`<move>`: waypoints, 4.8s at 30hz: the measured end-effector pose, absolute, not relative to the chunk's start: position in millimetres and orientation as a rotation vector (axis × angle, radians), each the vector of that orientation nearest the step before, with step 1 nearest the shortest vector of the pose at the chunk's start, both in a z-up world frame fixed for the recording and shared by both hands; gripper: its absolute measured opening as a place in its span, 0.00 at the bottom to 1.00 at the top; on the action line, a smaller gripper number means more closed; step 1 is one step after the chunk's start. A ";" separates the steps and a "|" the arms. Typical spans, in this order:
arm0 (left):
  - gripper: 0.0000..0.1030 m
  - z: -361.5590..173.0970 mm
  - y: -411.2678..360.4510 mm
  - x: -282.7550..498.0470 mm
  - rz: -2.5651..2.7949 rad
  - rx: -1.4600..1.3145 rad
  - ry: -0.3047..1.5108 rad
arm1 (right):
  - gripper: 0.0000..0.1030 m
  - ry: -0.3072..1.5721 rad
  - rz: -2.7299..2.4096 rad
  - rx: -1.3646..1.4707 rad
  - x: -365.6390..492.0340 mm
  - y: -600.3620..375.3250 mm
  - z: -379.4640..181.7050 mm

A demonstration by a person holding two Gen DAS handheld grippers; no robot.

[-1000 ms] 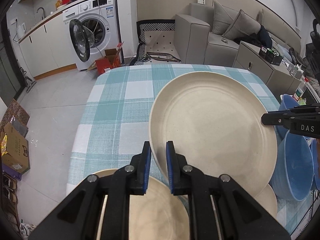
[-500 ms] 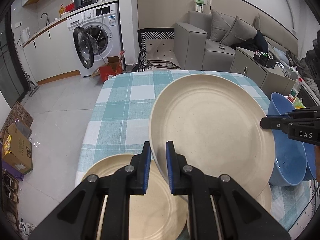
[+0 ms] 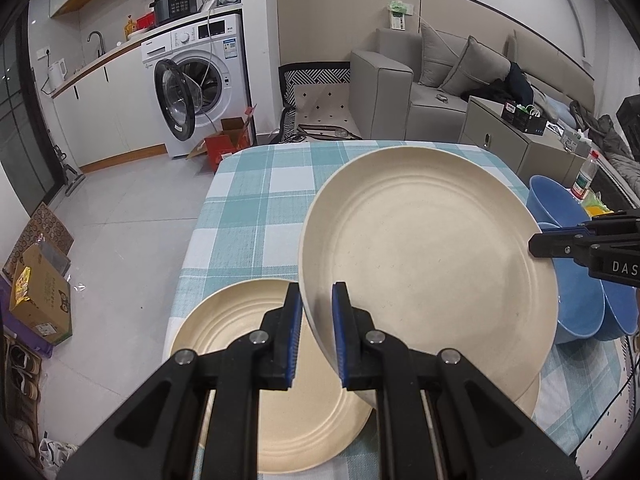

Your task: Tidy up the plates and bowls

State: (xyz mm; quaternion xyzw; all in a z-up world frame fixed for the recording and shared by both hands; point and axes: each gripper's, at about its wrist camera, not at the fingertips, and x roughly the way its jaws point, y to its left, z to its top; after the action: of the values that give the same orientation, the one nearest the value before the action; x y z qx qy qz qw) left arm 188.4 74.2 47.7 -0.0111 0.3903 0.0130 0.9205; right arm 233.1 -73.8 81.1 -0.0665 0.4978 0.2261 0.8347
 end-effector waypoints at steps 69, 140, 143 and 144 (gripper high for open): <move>0.13 -23.8 15.1 162.9 -0.030 0.208 0.931 | 0.12 1.112 0.448 -0.129 141.5 -115.5 -0.2; 1.00 21.0 58.8 117.9 0.000 0.036 0.794 | 0.92 0.953 0.576 -0.156 121.7 -98.9 42.2; 1.00 25.1 71.6 111.6 0.032 0.012 0.780 | 0.97 0.920 0.577 -0.147 127.2 -95.9 51.4; 1.00 26.2 75.3 109.7 0.046 0.006 0.776 | 0.97 0.915 0.577 -0.144 129.2 -94.9 53.5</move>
State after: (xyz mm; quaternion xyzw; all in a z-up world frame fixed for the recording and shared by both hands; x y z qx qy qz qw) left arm 109.7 75.3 26.2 0.0030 0.3781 0.0222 0.9255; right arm 129.2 -94.9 53.5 -0.0685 0.4351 0.2746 0.8548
